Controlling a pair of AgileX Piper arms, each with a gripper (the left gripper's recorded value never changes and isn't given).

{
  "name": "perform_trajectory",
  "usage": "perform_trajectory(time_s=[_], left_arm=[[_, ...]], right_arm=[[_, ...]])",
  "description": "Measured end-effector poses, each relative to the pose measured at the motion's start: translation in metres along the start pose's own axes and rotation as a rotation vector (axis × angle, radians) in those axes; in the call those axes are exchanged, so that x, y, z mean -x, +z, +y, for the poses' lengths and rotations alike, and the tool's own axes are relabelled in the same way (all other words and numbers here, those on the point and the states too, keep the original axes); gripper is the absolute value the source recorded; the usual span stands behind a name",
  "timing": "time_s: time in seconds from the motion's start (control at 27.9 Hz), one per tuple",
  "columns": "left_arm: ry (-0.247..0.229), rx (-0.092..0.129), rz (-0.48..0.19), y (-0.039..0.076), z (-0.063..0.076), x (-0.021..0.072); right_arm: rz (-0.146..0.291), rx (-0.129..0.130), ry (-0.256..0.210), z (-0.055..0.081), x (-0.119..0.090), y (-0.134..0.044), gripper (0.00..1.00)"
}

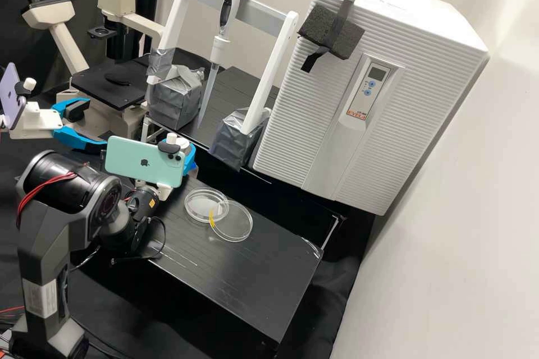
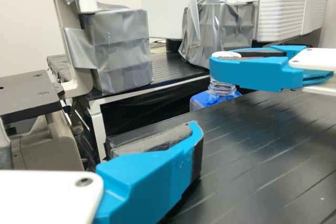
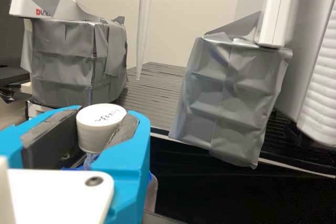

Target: Close the bottle

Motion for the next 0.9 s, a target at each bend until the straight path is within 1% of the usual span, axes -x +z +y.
perform_trajectory(time_s=[0.14,0.21,0.9], left_arm=[[0.000,0.000,-0.001,0.0004,-0.0001,-0.0001],[-0.001,0.000,-0.004,0.0012,-0.0002,-0.0002],[0.000,-0.001,-0.009,0.0026,0.0000,-0.0008]], right_arm=[[0.016,0.002,0.013,0.0036,0.0014,-0.0045,0.00],[0.019,0.001,0.008,0.0035,0.0018,-0.0066,0.00],[0.026,0.000,-0.002,0.0015,0.0018,-0.0090,0.00]])
